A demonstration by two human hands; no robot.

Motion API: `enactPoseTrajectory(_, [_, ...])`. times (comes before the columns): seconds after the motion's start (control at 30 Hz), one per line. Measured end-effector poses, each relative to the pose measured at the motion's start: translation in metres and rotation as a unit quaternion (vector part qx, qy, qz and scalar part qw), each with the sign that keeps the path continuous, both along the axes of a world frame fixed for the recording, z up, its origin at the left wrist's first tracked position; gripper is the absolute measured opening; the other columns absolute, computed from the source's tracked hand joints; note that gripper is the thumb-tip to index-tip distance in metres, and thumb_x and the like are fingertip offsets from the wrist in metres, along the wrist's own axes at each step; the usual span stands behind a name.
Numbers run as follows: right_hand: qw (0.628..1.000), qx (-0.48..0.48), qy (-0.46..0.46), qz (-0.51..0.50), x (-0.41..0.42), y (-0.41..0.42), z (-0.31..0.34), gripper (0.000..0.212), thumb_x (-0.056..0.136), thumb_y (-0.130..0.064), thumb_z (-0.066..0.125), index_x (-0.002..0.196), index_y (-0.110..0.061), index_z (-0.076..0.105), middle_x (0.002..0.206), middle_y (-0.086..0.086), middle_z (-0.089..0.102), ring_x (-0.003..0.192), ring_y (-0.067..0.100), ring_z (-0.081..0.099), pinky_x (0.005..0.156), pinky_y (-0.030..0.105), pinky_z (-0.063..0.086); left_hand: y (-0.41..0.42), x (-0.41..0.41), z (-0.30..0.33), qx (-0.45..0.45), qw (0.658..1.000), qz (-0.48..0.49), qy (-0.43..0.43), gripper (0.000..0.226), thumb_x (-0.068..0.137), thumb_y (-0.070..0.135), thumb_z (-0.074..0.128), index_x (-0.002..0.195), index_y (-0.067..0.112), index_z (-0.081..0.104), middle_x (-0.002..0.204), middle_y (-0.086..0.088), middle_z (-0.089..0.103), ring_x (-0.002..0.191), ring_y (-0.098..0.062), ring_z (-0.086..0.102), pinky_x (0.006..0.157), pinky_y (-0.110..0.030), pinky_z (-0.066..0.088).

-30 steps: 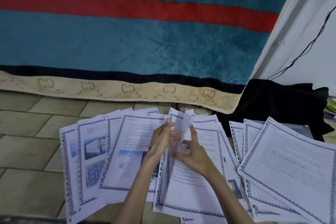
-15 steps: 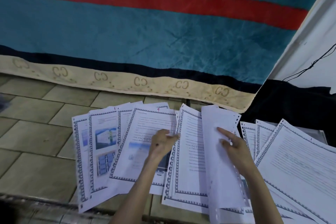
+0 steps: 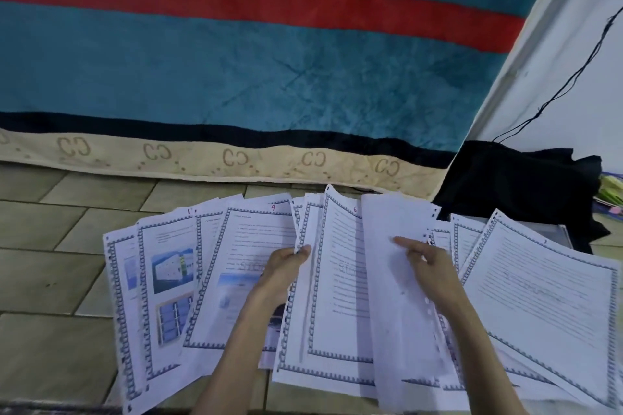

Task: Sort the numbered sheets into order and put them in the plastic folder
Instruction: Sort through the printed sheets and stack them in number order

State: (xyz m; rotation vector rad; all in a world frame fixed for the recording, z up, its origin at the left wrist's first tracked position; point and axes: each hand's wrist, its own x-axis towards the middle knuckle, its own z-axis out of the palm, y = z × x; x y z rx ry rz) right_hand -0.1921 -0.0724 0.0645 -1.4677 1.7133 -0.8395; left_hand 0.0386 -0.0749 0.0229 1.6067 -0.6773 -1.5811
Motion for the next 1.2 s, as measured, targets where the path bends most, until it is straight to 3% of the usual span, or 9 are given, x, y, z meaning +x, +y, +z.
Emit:
enactPoseTrajectory(0.1, [0.996,0.052,-0.036,0.063,0.039,0.004,0.005,0.037,0.093,-0.038,0.052,0.117,-0.012,0.065,0.114,-0.008,0.058,0.110,0.007,0.051,0.089,0.019,0.035,-0.001,-0.011,0.006,-0.016,0.993,-0.028,0.110,0.020,0.087,0.012,0.063,0.104,0.001,0.065,0.092,-0.005,0.070,0.076,-0.014,0.068,0.066,-0.023,0.054])
enactPoseTrajectory(0.2, [0.991,0.071,-0.012,0.110,0.069,0.004,-0.002,0.045,0.076,-0.063,0.060,0.087,-0.020,0.068,0.086,-0.010,0.062,0.081,0.005,0.057,0.068,0.009,0.038,-0.002,-0.021,0.007,-0.023,0.993,-0.010,0.116,0.019,0.081,0.000,0.066,0.100,-0.004,0.067,0.075,-0.008,0.073,0.062,-0.014,0.070,0.055,-0.022,0.055])
enactPoseTrajectory(0.33, [0.990,0.021,0.091,0.104,0.066,-0.003,-0.013,0.009,0.086,-0.014,0.059,0.079,-0.011,0.063,0.064,-0.008,0.051,0.064,0.012,0.049,0.052,0.016,0.034,-0.001,-0.013,-0.002,-0.012,0.992,0.017,0.122,0.017,0.086,0.009,0.064,0.099,0.000,0.068,0.088,-0.014,0.072,0.071,-0.021,0.068,0.061,-0.025,0.058])
enactPoseTrajectory(0.53, [0.990,0.040,-0.114,-0.067,0.015,-0.004,-0.009,0.023,0.088,0.004,0.052,0.085,-0.011,0.068,0.073,0.003,0.066,0.064,0.019,0.061,0.064,0.027,0.049,-0.005,0.011,-0.015,-0.038,0.988,0.037,-0.147,0.023,0.080,0.013,0.072,0.102,0.012,0.065,0.101,-0.006,0.067,0.093,-0.020,0.061,0.091,-0.029,0.048])
enactPoseTrajectory(0.67, [0.984,0.040,-0.147,-0.095,0.001,-0.003,-0.003,0.021,0.087,0.004,0.051,0.087,-0.007,0.070,0.072,0.006,0.067,0.045,0.001,0.059,0.044,0.011,0.044,-0.006,0.014,-0.010,-0.007,0.996,0.057,-0.068,0.014,0.072,0.015,0.079,0.082,0.015,0.068,0.095,-0.008,0.072,0.090,-0.024,0.066,0.083,-0.034,0.052])
enactPoseTrajectory(0.83, [0.988,0.055,-0.124,-0.069,0.017,-0.003,-0.006,0.019,0.093,-0.007,0.050,0.090,0.004,0.066,0.052,-0.009,0.058,0.050,0.010,0.053,0.047,0.017,0.039,-0.006,-0.001,-0.002,-0.005,0.998,0.048,0.046,0.016,0.080,0.020,0.072,0.088,0.007,0.068,0.087,-0.008,0.074,0.082,-0.022,0.068,0.084,-0.037,0.054])
enactPoseTrajectory(1.0, [0.990,0.065,-0.085,0.086,0.057,0.009,0.000,0.032,0.094,-0.042,0.047,0.112,-0.021,0.064,0.083,-0.008,0.066,0.070,-0.003,0.062,0.055,0.012,0.041,-0.009,-0.024,0.015,0.004,0.982,-0.005,0.188,0.030,0.096,0.016,0.049,0.115,-0.005,0.060,0.081,-0.008,0.073,0.073,-0.019,0.068,0.055,-0.026,0.056])
enactPoseTrajectory(1.13, [0.993,0.064,-0.044,0.084,0.061,0.007,-0.011,0.022,0.090,-0.031,0.059,0.101,-0.014,0.064,0.094,0.004,0.070,0.090,0.016,0.066,0.078,0.031,0.054,-0.003,-0.030,0.025,-0.030,0.975,-0.085,0.204,0.048,0.099,0.043,0.031,0.120,0.011,0.059,0.108,-0.003,0.068,0.101,-0.015,0.064,0.081,-0.028,0.052])
enactPoseTrajectory(1.2, [0.996,0.065,-0.011,0.062,0.052,0.002,-0.017,0.031,0.091,-0.022,0.057,0.119,-0.008,0.056,0.112,0.009,0.065,0.104,0.023,0.062,0.090,0.040,0.051,-0.002,-0.015,0.024,-0.090,0.994,-0.060,0.020,0.044,0.097,0.040,0.041,0.126,0.010,0.055,0.126,-0.006,0.060,0.118,-0.020,0.056,0.094,-0.028,0.044])
